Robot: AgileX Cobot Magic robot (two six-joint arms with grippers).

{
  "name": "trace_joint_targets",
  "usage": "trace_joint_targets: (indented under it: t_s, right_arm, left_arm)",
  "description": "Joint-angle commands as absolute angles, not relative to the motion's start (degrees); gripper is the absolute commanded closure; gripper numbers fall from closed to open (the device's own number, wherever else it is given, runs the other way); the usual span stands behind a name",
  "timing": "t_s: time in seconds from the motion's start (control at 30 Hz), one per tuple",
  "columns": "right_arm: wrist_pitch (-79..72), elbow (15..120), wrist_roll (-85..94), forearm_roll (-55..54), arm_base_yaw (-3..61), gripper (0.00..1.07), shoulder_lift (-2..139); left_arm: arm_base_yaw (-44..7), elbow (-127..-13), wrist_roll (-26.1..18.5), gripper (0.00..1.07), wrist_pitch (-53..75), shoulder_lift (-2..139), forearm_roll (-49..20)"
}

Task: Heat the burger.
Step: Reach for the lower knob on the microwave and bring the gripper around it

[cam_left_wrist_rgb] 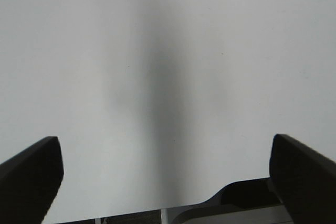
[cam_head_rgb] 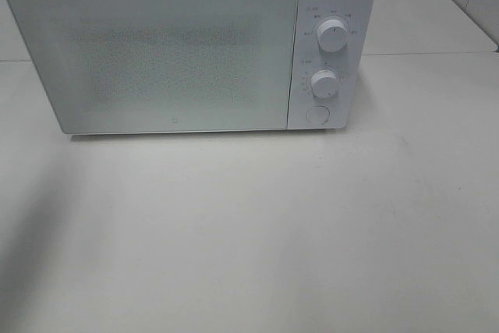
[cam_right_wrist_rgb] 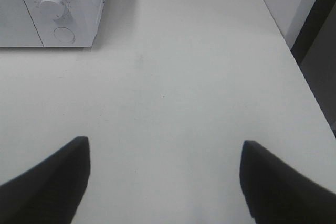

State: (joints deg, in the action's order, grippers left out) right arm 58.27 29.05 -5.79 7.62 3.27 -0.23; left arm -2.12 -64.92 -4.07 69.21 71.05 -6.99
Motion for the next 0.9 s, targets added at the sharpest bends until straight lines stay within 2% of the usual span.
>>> trace_joint_targets:
  t_s: [0.03,0.37,0.7,0.9]
  right_arm:
    - [57.75,28.99,-5.27,7.45,2.75,0.32,-1.72]
    - [57.75,28.99,-5.27,7.45,2.75,0.32,-1.72]
    - [57.75,28.99,-5.27,7.45,2.75,0.32,-1.72]
    - [57.75,28.99,-5.27,7.45,2.75,0.32,-1.72]
  left_arm:
    - [0.57,-60.28,-4.64,0.06,70.70,65.15,-6.13]
    - [1.15,-44.52,-4.76,0.06,68.81,49.16,-2.64]
    - [1.15,-37.30,-4.76,0.06,67.15,36.21,-2.01]
    - [1.15,-31.05,-6.99,0.06,63.43,27.96,-2.98]
